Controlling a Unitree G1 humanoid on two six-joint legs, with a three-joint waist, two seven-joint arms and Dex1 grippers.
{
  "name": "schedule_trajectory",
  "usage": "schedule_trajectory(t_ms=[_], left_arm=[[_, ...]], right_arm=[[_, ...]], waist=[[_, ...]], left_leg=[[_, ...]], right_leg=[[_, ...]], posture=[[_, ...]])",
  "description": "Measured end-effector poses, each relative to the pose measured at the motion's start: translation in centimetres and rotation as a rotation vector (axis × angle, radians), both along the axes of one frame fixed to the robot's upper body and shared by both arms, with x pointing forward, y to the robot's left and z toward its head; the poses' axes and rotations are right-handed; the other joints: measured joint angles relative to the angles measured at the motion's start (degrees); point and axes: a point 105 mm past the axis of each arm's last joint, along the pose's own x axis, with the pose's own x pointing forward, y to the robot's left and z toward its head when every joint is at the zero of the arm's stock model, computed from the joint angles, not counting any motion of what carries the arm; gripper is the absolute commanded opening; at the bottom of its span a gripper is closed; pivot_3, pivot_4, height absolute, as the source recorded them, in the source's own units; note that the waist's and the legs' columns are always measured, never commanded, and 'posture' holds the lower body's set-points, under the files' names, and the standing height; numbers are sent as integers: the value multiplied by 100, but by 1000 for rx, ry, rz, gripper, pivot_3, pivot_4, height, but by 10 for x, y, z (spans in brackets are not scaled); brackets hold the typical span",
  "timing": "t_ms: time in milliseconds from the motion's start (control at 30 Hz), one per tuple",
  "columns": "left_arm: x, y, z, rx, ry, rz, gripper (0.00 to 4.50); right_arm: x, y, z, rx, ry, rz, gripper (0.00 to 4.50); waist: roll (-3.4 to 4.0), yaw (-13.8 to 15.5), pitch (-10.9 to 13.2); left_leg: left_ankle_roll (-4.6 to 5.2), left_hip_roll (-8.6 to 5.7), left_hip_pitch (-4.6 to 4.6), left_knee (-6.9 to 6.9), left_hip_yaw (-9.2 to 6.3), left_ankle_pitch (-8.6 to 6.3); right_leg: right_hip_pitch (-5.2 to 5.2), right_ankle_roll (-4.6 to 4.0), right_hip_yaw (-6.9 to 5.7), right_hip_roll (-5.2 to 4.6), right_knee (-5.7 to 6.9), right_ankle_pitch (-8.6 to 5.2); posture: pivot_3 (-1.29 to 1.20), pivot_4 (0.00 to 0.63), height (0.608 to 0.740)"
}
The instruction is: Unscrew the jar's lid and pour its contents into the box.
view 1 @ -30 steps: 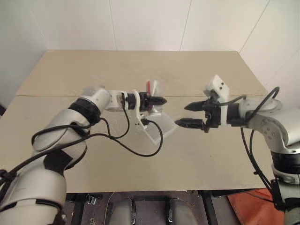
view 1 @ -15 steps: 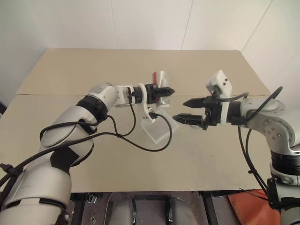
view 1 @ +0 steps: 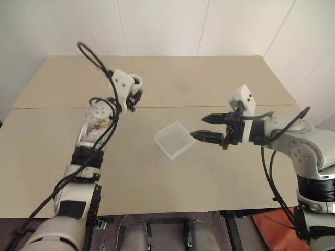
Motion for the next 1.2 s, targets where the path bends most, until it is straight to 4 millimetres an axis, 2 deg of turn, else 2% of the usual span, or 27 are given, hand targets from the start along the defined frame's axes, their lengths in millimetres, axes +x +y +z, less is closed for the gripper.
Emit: schedule_trajectory(t_ms=[100,167,267,333,400,433,467,533,600,667,767,833,933,1067,1200], left_arm=[[-9,-2,-27,-54,106,1,1924],[-10,-6,-23,-83,92,-8,1924],[-8,-7,-4,-41,-5,-6,1924],[-7,-8,14,131,-144,-16,1924],[-8,-17,36,485,-383,-51,1924],[-9,-25,43,672,-495,-87,1924],[-13,-39,56,938,-701,-145,1924],[-20,-65,65,1195,-945,-254,1924],[-28,-96,58,1374,-1168,-389,1924],[-35,-118,38,1467,-1301,-500,1924],[-39,-136,3,1566,-1378,-630,1924],[-41,-146,-9,1635,-1424,-658,1924],[-38,-153,-13,1695,-1464,-636,1924],[-29,-148,-6,1742,-1471,-579,1924],[-27,-148,-2,1738,-1468,-573,1924]], right_arm=[[0,2,1,11,0,7,4449],[0,4,4,18,-7,12,4449],[0,5,5,20,-12,14,4449],[0,5,5,21,-12,15,4449],[0,5,6,17,-12,15,4449],[0,4,5,11,-11,14,4449],[-1,2,5,0,-11,15,4449],[-1,-1,6,-17,-11,12,4449],[-2,-3,6,-28,-10,14,4449],[-2,-4,6,-33,-10,17,4449],[-2,-6,7,-33,-11,14,4449],[-2,-6,8,-28,-14,8,4449],[-1,-6,10,-10,-23,-7,4449],[-4,-5,16,15,-44,-6,4449],[-4,-5,14,18,-40,-19,4449]], waist=[[0,36,0],[0,74,0],[0,105,0],[0,122,0],[0,130,0],[0,136,1],[0,164,1],[1,211,-1],[2,260,-1],[2,274,-1],[2,259,-1],[2,254,-1],[2,242,-1],[1,231,-1],[1,217,-1]], left_leg=[[37,0,0,4,-8,-21],[37,-1,2,7,-13,-22],[46,-1,37,3,-14,-27],[49,-5,49,2,-12,-29],[49,-7,57,-2,-7,-29],[49,-11,55,-6,-7,-30],[50,-13,57,-9,-5,-30],[55,-17,56,-7,0,-34],[64,-17,56,-6,8,-39],[65,-16,52,-5,13,-40],[63,-9,44,-5,18,-38],[61,-5,43,-5,19,-37],[61,-3,44,-5,19,-37],[62,-3,44,-4,18,-37],[62,-4,43,-4,18,-38]], right_leg=[[5,-1,-6,0,-1,2],[10,-2,-9,0,-3,2],[50,-2,-13,1,-14,2],[61,-2,-11,0,-22,2],[64,-3,-8,-1,-26,2],[64,-6,-9,-3,-37,4],[66,-7,-10,-6,-34,5],[69,-6,-12,-12,-32,5],[70,-5,-9,-15,-32,6],[65,-3,-7,-14,-24,6],[49,-3,-4,-8,-16,5],[45,-2,-4,-4,-14,5],[45,-2,-3,-4,-16,5],[47,-2,-4,-6,-16,5],[47,-2,-3,-9,-14,5]], posture=[[0,150,740],[0,150,740],[0,150,740],[0,150,740],[0,150,740],[0,150,740],[0,150,740],[0,150,740],[0,150,740],[0,150,740],[0,150,740],[0,150,740],[0,150,740],[0,150,740],[0,150,740]])
